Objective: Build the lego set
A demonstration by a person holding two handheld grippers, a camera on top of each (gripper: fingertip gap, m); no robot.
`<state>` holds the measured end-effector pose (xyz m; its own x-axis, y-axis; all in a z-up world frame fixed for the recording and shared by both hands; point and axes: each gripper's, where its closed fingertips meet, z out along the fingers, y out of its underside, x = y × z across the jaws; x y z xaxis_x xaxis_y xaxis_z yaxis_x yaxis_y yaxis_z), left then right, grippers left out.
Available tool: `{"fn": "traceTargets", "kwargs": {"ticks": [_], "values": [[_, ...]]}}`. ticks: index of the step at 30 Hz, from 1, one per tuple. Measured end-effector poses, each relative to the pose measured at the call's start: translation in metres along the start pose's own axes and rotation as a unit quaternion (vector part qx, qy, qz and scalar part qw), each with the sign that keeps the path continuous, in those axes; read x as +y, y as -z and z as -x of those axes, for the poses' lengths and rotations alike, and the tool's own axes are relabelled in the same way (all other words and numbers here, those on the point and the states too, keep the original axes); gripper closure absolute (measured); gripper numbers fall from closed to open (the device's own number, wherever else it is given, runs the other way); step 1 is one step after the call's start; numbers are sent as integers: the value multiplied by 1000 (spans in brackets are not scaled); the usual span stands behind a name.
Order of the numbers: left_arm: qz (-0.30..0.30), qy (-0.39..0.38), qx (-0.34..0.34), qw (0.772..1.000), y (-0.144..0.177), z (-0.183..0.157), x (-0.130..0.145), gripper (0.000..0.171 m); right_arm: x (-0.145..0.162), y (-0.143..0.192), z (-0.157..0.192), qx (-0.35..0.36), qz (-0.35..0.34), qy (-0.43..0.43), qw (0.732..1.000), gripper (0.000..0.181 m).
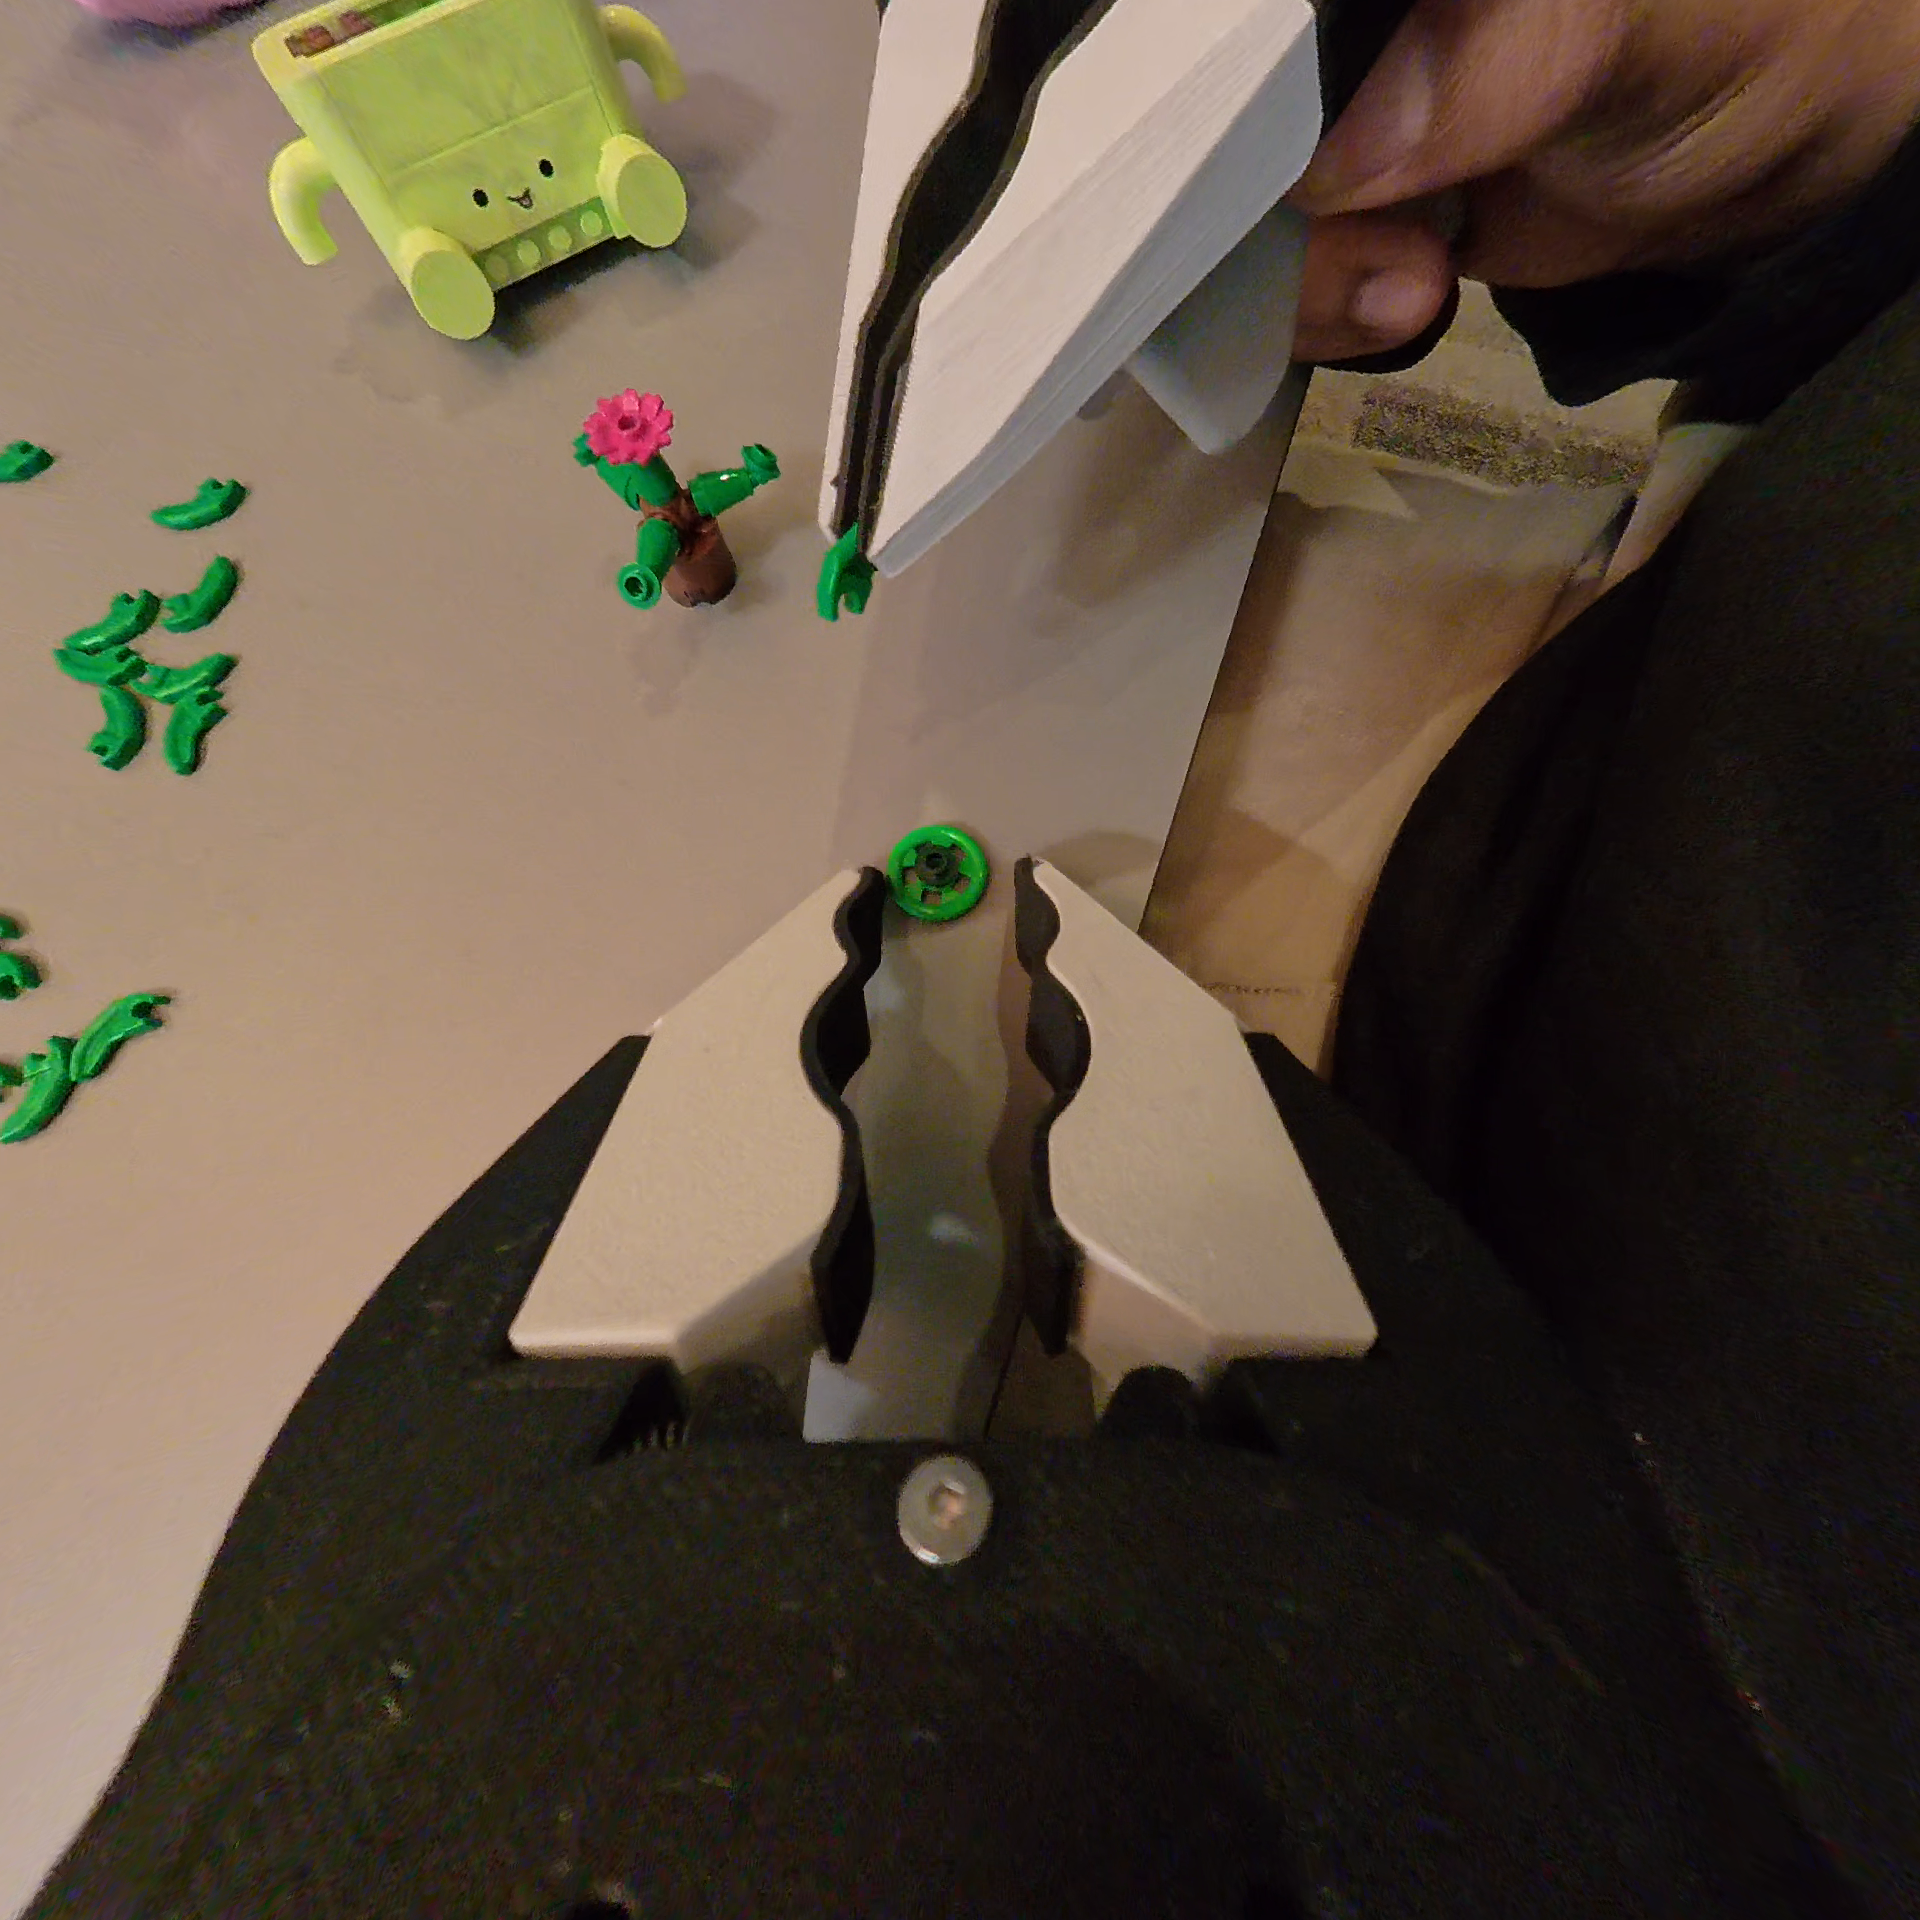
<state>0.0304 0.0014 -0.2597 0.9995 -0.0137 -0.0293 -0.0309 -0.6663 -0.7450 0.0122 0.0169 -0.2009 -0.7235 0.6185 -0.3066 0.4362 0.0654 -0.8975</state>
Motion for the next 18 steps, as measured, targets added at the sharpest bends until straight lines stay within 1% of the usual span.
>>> {"fn": "traceTargets", "kwargs": {"ticks": [2,6,10,18], "values": [[0,-6,1,1000,0,-1,0,153,0,0,0,-1,2,-1,1000,181],[5,-16,0,1000,1,-1,1,154,3,-1,0,0,9,1,1000,181],[-3,-16,-9,1000,2,3,0,155,9,-1,2,-1,22,5,1000,181],[-95,43,19,994,18,7,-21,156,15,-2,6,-4,36,17,999,181]]}}
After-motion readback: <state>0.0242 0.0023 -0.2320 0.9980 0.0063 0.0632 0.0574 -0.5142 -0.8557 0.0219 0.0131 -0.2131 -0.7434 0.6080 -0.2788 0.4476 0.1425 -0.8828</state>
